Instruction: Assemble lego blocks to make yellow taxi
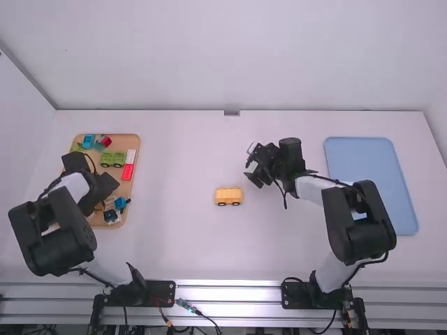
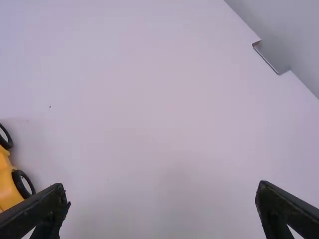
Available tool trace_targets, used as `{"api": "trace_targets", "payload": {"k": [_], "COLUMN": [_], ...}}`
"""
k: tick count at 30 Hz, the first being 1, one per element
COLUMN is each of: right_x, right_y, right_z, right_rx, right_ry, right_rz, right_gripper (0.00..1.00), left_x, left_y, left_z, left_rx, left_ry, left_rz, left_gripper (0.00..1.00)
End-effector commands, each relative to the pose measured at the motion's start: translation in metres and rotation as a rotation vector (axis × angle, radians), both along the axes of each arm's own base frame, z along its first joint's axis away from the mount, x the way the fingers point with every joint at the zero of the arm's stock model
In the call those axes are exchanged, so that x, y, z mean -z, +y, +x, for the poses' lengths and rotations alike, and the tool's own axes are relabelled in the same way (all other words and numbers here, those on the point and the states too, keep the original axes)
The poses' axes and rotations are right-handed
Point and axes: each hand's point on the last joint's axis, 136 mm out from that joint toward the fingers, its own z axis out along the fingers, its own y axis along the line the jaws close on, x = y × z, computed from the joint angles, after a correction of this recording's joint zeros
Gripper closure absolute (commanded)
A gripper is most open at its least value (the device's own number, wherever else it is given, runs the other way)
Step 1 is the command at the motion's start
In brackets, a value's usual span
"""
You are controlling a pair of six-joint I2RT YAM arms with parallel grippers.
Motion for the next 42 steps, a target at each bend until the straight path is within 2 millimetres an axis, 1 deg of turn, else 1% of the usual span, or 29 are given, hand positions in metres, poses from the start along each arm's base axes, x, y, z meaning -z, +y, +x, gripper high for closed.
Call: {"api": "trace_targets", "payload": {"k": [1,6,10,13,24,25,28,30,33,34,35,36,38,42], "right_x": [-0.008,-0.008,-0.008,-0.008,-0.008,-0.008,-0.008,-0.008,-0.008,-0.008,-0.008,-0.008,-0.008,-0.008], "right_y": [0.003,0.003,0.003,0.003,0.003,0.003,0.003,0.003,0.003,0.003,0.003,0.003,0.003,0.003], "right_z": [-0.002,-0.002,-0.002,-0.002,-0.002,-0.002,-0.002,-0.002,-0.002,-0.002,-0.002,-0.002,-0.002,-0.002], "right_rx": [-0.008,-0.009,-0.008,-0.007,-0.008,-0.008,-0.008,-0.009,-0.008,-0.008,-0.008,-0.008,-0.008,-0.008], "right_ry": [-0.012,-0.012,-0.012,-0.012,-0.012,-0.012,-0.012,-0.011,-0.01,-0.01,-0.01,-0.009,-0.009,-0.009], "right_rz": [0.012,0.012,0.012,0.011,0.012,0.012,0.013,0.012,0.012,0.012,0.012,0.011,0.011,0.012], "right_gripper": [0.01,0.01,0.01,0.01,0.01,0.01,0.01,0.01,0.01,0.01,0.01,0.01,0.01,0.01], "left_x": [-0.02,-0.016,-0.008,-0.001,0.01,0.011,0.012,0.012,0.012,0.012,0.011,0.012,0.012,0.013], "left_y": [0.005,0.003,0.007,0.003,0.002,0.002,0.001,0.001,0.001,0.002,0.002,0.001,0.001,-0.001], "left_z": [0.011,0.005,-0.011,-0.016,-0.019,-0.02,-0.019,-0.02,-0.019,-0.02,-0.02,-0.019,-0.019,-0.02], "left_rx": [0.01,0.007,-0.077,-0.088,-0.085,-0.087,-0.08,-0.079,-0.077,-0.08,-0.081,-0.076,-0.078,-0.077], "left_ry": [-0.034,-0.015,0.031,0.039,0.023,0.02,0.019,0.021,0.022,0.021,0.02,0.021,0.021,0.022], "left_rz": [0.024,0.014,0.041,0.03,0.041,0.042,0.045,0.044,0.044,0.045,0.046,0.045,0.043,0.034], "left_gripper": [0.01,0.01,0.01,0.01,0.0,0.03,0.05,0.13,0.18,0.22,0.23,0.29,0.3,0.3]}}
